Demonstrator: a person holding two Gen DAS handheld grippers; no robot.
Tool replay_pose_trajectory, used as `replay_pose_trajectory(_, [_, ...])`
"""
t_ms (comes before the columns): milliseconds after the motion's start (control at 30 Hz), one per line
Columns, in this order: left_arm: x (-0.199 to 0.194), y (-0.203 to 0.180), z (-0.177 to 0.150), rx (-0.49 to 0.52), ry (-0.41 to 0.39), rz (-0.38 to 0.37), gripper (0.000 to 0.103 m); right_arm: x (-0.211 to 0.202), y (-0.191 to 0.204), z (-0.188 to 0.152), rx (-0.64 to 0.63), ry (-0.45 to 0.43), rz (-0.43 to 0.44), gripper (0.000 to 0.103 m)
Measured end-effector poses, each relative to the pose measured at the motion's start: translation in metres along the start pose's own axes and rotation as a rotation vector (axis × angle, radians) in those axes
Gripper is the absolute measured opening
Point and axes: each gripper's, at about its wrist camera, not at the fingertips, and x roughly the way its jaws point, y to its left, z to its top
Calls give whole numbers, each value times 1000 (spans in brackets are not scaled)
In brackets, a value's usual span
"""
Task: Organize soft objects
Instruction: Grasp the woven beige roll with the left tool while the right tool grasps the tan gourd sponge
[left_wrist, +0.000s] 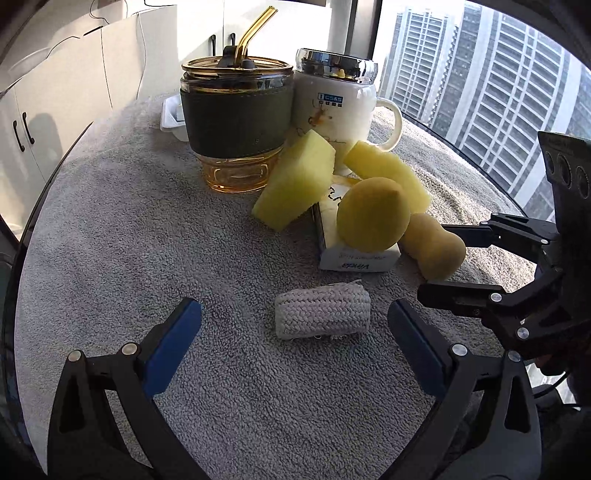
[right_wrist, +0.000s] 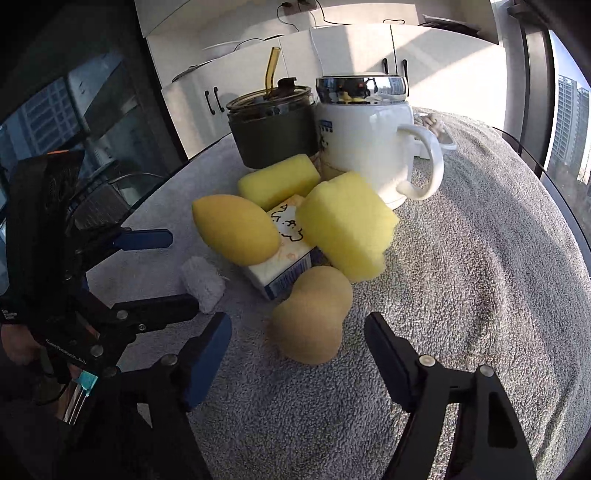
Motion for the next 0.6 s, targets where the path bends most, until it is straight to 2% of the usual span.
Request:
replay_pose_trajectory(67, [4,-2,1,3,10,-1,98,5,0,2,-5,8,-17,74])
replay_pose_trajectory(133, [9,-5,1,18,23,4,76,7,2,3,-22,7,-44,67])
replay_pose_trajectory(233, [10,-10,-1,51,19,23,69,5,3,3,-29,5,-61,54])
replay_pose_trajectory(333, [6,-12,-2,48,11,13,51,3,1,2,-19,-1,-48,45])
replay_pose_trajectory(600, [-10,-4,-8,-8,-20,-12,50,-7,0,-1,-10,-26,-30,38])
